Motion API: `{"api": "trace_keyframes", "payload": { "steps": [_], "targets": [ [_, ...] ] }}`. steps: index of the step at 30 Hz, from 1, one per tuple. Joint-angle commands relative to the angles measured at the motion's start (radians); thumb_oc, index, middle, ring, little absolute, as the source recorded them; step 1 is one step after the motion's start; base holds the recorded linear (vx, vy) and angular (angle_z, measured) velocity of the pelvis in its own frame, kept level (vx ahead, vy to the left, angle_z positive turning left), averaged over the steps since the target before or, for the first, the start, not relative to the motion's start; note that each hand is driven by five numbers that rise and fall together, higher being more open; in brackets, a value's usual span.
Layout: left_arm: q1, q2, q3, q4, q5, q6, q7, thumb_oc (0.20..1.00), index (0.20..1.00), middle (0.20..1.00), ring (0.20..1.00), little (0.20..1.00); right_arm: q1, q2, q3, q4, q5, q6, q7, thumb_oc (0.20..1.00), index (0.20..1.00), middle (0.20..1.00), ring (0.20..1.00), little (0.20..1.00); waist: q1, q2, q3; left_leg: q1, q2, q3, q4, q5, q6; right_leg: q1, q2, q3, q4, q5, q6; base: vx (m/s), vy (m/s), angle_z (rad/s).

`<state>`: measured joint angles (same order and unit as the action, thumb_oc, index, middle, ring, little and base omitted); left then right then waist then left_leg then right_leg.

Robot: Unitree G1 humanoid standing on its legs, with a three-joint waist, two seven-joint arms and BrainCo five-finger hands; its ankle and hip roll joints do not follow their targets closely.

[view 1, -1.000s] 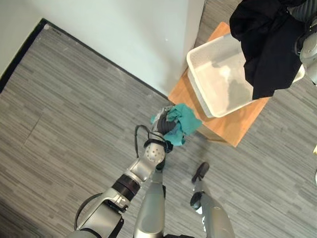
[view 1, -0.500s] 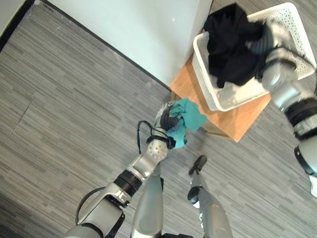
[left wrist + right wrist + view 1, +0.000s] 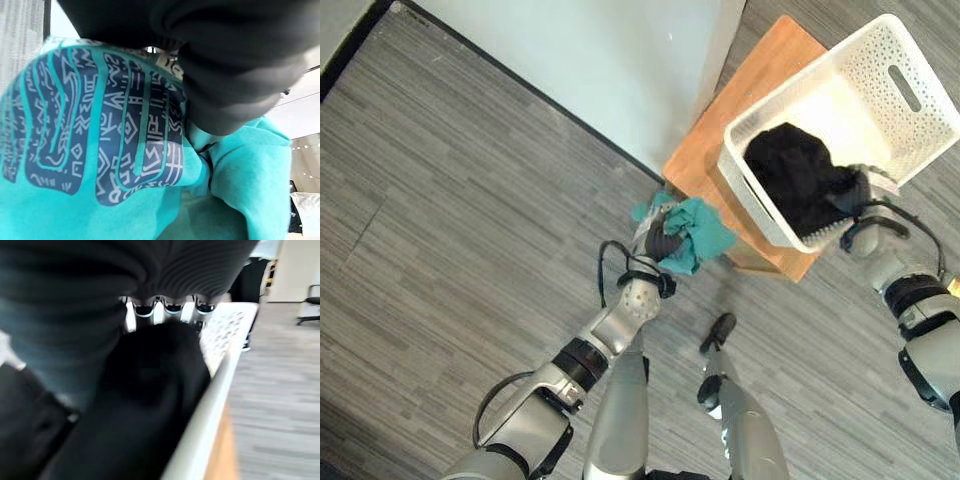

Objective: Pick up bed clothes into laundry basket.

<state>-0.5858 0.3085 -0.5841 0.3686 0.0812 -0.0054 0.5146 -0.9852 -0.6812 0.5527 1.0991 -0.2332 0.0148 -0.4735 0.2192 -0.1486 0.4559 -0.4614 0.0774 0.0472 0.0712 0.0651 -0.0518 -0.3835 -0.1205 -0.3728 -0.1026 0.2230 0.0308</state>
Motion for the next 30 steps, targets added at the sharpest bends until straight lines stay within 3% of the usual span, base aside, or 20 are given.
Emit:
{"api": "trace_keyframes", "payload": {
  "steps": [1,9,12,17,19,20,21,24,25,26,30],
  "targets": [
    [-0.028,-0.047,-0.025,-0.047,-0.007,-0.062,0.010,0.200,0.200,0.200,0.200,0.200,-0.121,-0.170,0.021,0.005,0.052,0.003,-0.033,1.000,1.000,1.000,1.000,1.000,0.014,0.076,0.003,0.095,0.028,-0.006,-0.158,0.001,-0.058,0.162,-0.072,-0.012,0.015,-0.160,0.180,0.00,0.000,0.00],
    [0.014,-0.023,0.030,-0.039,0.010,-0.049,0.031,0.200,0.200,0.200,0.200,0.200,-0.099,-0.223,-0.024,-0.230,0.062,-0.013,-0.055,1.000,1.000,1.000,1.000,1.000,-0.022,0.081,-0.049,0.148,0.028,0.015,-0.158,-0.018,-0.049,0.186,-0.076,0.011,0.015,-0.166,0.174,0.02,-0.013,-0.12],
    [0.051,0.001,0.082,-0.060,0.038,-0.038,0.042,0.200,0.200,0.200,0.200,0.200,0.006,-0.245,-0.112,-0.444,0.045,-0.031,-0.062,1.000,1.000,1.000,1.000,1.000,-0.047,0.090,-0.086,0.176,0.024,0.019,-0.158,-0.025,-0.042,0.203,-0.078,0.023,0.015,-0.173,0.166,0.05,-0.015,-0.13],
    [0.106,0.041,0.150,-0.199,0.050,-0.038,0.031,0.200,0.200,0.200,0.200,0.200,0.239,-0.220,-0.290,-0.582,0.052,-0.041,-0.064,1.000,1.000,1.000,1.000,1.000,-0.063,0.109,-0.129,0.217,0.020,0.020,-0.158,-0.037,-0.036,0.243,-0.078,0.025,0.015,-0.187,0.160,0.05,-0.032,-0.01],
    [0.109,0.059,0.156,-0.273,0.067,-0.042,0.013,0.200,0.200,0.200,0.200,0.200,0.344,-0.163,-0.351,-0.558,0.067,-0.049,-0.062,1.000,1.000,1.000,1.000,1.000,-0.063,0.127,-0.148,0.239,0.018,0.020,-0.158,-0.042,-0.034,0.270,-0.078,0.023,0.015,-0.195,0.158,0.02,-0.009,0.07],
    [0.087,0.047,0.141,-0.298,0.075,-0.042,0.000,0.200,0.200,0.200,0.200,0.200,0.429,-0.084,-0.371,-0.500,0.101,-0.056,-0.044,1.000,1.000,1.000,1.000,1.000,-0.066,0.147,-0.166,0.257,0.013,0.018,-0.158,-0.043,-0.031,0.290,-0.079,0.021,0.015,-0.200,0.155,0.01,-0.001,0.05],
    [0.088,0.048,0.137,-0.298,0.075,-0.042,-0.001,0.200,0.200,0.200,0.200,0.200,0.435,-0.082,-0.375,-0.500,0.100,-0.058,-0.044,1.000,1.000,1.000,1.000,1.000,-0.065,0.146,-0.167,0.257,0.013,0.016,-0.158,-0.043,-0.031,0.292,-0.080,0.019,0.015,-0.201,0.155,0.00,0.000,0.00],
    [-0.064,0.032,0.100,-0.363,0.096,-0.052,-0.036,0.200,0.200,0.200,0.200,0.200,0.631,0.106,-0.302,-0.204,0.080,-0.028,0.057,1.000,1.000,1.000,1.000,1.000,-0.072,0.188,-0.202,0.300,0.012,0.011,-0.158,-0.047,-0.035,0.346,-0.079,0.005,0.015,-0.220,0.151,0.00,-0.037,0.07],
    [-0.066,0.032,0.099,-0.362,0.096,-0.052,-0.036,0.200,0.200,0.200,0.200,0.200,0.629,0.107,-0.303,-0.202,0.080,-0.030,0.057,1.000,1.000,1.000,1.000,1.000,-0.072,0.187,-0.202,0.297,0.011,0.009,-0.158,-0.043,-0.034,0.344,-0.080,0.004,0.015,-0.217,0.150,0.03,-0.051,0.10],
    [-0.154,0.007,0.096,-0.387,0.086,-0.058,-0.057,0.200,0.200,0.200,0.200,0.200,0.703,0.181,-0.291,-0.045,0.095,-0.004,0.111,1.000,1.000,1.000,1.000,1.000,-0.080,0.205,-0.225,0.316,0.009,0.007,-0.158,-0.045,-0.039,0.370,-0.080,-0.008,0.015,-0.226,0.151,0.03,-0.044,0.12],
    [-0.337,-0.055,0.091,-0.351,0.099,-0.052,-0.055,0.200,0.200,0.200,0.200,0.200,0.829,0.259,-0.270,0.089,0.056,0.038,0.189,1.000,1.000,1.000,1.000,1.000,-0.105,0.233,-0.266,0.343,0.006,0.015,-0.158,-0.040,-0.040,0.394,-0.084,-0.013,0.015,-0.228,0.156,0.03,-0.021,0.13]
  ]
}}
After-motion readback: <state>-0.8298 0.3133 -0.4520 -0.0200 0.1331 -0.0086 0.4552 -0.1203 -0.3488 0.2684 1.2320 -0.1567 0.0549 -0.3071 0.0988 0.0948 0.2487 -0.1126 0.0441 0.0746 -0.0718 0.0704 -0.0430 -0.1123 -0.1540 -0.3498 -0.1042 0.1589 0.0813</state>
